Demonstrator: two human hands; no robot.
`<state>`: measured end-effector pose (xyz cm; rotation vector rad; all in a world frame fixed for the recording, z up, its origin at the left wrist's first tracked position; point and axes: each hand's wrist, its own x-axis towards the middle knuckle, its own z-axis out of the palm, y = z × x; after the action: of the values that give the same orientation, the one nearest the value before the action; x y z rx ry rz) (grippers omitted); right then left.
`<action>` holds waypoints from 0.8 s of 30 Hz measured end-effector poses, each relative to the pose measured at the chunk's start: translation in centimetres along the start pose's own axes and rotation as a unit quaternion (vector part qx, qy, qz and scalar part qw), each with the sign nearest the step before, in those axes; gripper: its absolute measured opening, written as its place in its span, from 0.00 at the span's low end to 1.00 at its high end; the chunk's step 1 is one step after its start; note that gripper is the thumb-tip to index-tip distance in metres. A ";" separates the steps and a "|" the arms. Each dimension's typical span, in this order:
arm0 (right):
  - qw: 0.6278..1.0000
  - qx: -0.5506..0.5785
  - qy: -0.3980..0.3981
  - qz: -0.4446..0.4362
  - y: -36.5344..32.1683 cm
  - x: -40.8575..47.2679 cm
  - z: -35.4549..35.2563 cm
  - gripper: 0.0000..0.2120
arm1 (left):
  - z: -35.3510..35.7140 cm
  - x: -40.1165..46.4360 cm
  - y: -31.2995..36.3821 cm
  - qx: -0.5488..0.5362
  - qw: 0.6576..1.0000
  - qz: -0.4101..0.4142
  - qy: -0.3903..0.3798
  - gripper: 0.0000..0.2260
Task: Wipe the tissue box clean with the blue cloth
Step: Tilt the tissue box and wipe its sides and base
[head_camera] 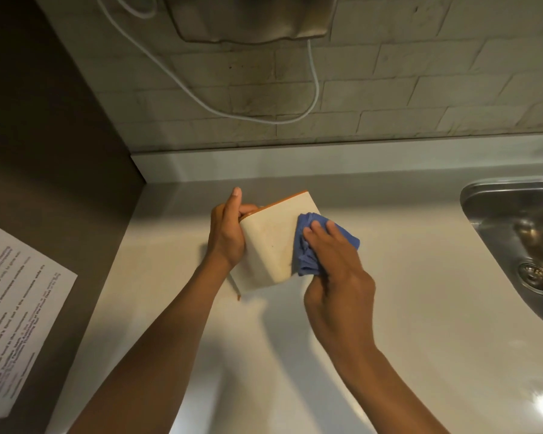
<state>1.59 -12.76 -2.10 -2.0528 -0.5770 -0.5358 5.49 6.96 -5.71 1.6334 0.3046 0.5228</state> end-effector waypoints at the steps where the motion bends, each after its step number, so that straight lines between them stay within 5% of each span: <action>1: 1.000 0.009 -0.014 -0.010 -0.5 -0.4 0.3 0.24 | -0.1 0.1 0.0 -0.005 1.000 -0.001 0.002 0.31; 5: 0.997 0.012 -0.046 -0.061 -0.4 -3.0 -0.5 0.21 | -0.8 0.2 -0.2 -0.014 1.000 -0.005 -0.005 0.31; 11: 1.000 0.004 -0.011 0.025 0.6 -0.1 -0.7 0.28 | 0.1 0.2 0.4 0.010 1.000 0.002 -0.020 0.30; 16: 0.996 0.017 -0.053 -0.065 -1.1 -3.4 -0.3 0.22 | -0.8 0.3 0.1 -0.027 0.998 -0.047 0.032 0.28; 24: 0.999 -0.005 -0.031 -0.006 -0.8 0.2 -1.0 0.27 | -0.7 -1.0 0.1 -0.115 0.980 -0.144 0.074 0.29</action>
<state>1.13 -13.20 -1.00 -2.0831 -0.6249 -0.4841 4.30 7.08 -5.71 1.3024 0.5613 0.4400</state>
